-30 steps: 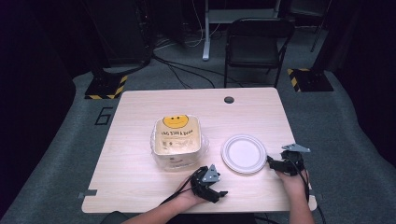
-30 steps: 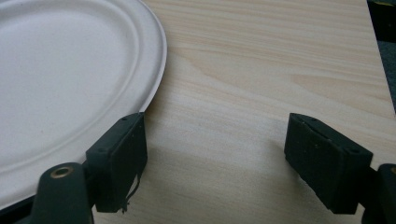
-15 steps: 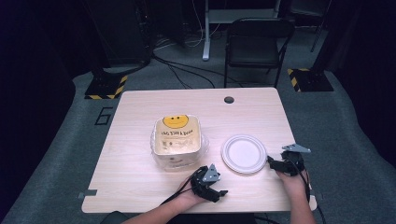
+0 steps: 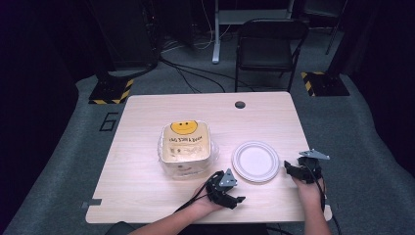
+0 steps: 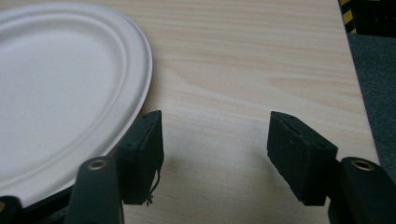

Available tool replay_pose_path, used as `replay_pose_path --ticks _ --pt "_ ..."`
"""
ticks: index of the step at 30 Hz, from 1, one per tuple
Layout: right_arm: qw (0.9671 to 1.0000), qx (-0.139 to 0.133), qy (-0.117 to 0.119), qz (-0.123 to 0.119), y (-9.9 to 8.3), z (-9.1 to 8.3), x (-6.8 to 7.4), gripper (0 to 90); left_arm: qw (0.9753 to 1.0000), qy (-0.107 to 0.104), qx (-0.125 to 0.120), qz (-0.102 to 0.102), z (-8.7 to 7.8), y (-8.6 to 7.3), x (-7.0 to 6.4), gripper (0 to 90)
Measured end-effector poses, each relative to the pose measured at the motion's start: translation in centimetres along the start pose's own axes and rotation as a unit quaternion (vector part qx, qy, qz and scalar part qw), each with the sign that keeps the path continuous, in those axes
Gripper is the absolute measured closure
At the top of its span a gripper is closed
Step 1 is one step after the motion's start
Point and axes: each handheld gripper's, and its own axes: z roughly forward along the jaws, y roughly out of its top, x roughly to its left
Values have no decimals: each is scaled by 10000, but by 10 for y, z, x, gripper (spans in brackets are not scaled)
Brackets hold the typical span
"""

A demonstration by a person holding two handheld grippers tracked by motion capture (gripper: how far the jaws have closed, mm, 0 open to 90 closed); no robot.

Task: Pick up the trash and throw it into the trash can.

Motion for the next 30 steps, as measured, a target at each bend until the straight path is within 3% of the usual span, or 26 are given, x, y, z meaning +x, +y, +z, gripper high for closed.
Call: replay_pose_path --ticks 6,13,26,30 --pt "9997 -203 139 77 6 -6 3 377 9998 15 -47 -182 3 8 5 314" --pt "9990 -381 237 -4 15 -9 11 374 9995 99 -129 -280 4 19 9 306" --pt "9981 -414 402 -223 27 -5 29 354 9984 290 -226 -429 12 36 18 275" --pt "9980 -425 441 -176 29 -5 30 349 9983 289 -233 -453 17 39 20 274"
